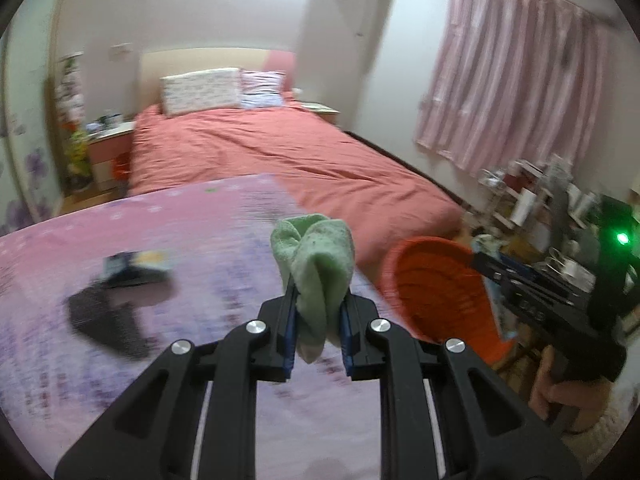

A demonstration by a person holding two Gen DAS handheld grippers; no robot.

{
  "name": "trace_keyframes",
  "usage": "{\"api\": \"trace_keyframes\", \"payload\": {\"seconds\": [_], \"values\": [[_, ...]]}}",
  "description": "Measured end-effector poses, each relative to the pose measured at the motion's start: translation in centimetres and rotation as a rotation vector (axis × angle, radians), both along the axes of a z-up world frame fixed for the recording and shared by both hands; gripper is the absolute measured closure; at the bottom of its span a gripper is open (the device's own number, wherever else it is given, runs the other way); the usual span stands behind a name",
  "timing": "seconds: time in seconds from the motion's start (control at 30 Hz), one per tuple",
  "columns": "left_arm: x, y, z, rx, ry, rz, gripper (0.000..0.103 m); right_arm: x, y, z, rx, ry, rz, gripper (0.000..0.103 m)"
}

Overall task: Collect trash
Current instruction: 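Carry the cream tube and green cloth over the orange basket and open both tools, then grasp the black mesh mat with the left tool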

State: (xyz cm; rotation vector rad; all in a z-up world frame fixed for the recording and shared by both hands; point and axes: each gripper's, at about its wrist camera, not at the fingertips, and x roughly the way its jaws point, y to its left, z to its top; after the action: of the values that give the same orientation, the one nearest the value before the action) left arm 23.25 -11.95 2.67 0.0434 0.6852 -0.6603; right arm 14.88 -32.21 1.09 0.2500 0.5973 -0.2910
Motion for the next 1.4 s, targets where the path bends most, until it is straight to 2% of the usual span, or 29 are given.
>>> {"api": "trace_keyframes", "payload": {"seconds": [0.2, 0.47, 0.57, 0.6, 0.63, 0.67, 0.7, 0.73, 0.87, 0.97, 1.03, 1.13, 1.27, 1.4], "values": [[-1.2, -8.7, -1.1, -0.009, 0.037, -0.151, 0.085, -0.2, -4.4, -1.4, 0.028, 0.015, -0.062, 0.075], [-1.8, -16.9, -3.4, 0.022, 0.069, -0.274, 0.083, 0.0, -9.4, -3.3, 0.093, 0.015, -0.119, 0.075], [-1.6, -18.4, -4.8, 0.049, 0.076, -0.279, 0.071, 0.1, -10.7, -3.9, 0.117, 0.017, -0.123, 0.074], [-1.4, -18.8, -5.3, 0.059, 0.08, -0.275, 0.063, 0.3, -11.1, -4.3, 0.133, 0.021, -0.126, 0.074], [-1.1, -19.1, -5.8, 0.07, 0.086, -0.268, 0.052, 0.3, -11.3, -4.5, 0.143, 0.022, -0.126, 0.072], [-0.8, -19.3, -6.2, 0.077, 0.091, -0.261, 0.049, 0.4, -11.5, -4.7, 0.149, 0.024, -0.126, 0.068], [-0.4, -19.3, -6.6, 0.083, 0.098, -0.253, 0.045, 0.4, -11.6, -4.9, 0.148, 0.03, -0.129, 0.06], [-0.1, -19.2, -7.1, 0.09, 0.106, -0.243, 0.041, 0.4, -11.5, -5.0, 0.144, 0.032, -0.131, 0.053], [1.2, -17.7, -8.1, 0.091, 0.136, -0.208, 0.03, 0.0, -11.1, -5.2, 0.123, 0.034, -0.133, 0.043], [1.6, -16.4, -8.0, 0.106, 0.123, -0.178, 0.024, -0.1, -10.5, -5.1, 0.091, 0.038, -0.132, 0.032], [1.6, -14.9, -7.9, 0.126, 0.101, -0.149, 0.017, -0.1, -10.0, -4.9, 0.048, 0.04, -0.13, 0.018], [2.1, -11.5, -7.9, 0.16, 0.066, -0.077, 0.007, -0.2, -8.3, -4.4, -0.039, 0.046, -0.133, 0.004], [3.7, -4.9, -8.3, 0.202, 0.057, 0.061, 0.004, 0.0, -5.7, -4.0, -0.138, 0.067, -0.127, 0.002], [6.5, 3.6, -9.0, 0.246, 0.085, 0.249, 0.004, 0.5, -3.1, -4.2, -0.149, 0.075, -0.07, 0.002]]}}
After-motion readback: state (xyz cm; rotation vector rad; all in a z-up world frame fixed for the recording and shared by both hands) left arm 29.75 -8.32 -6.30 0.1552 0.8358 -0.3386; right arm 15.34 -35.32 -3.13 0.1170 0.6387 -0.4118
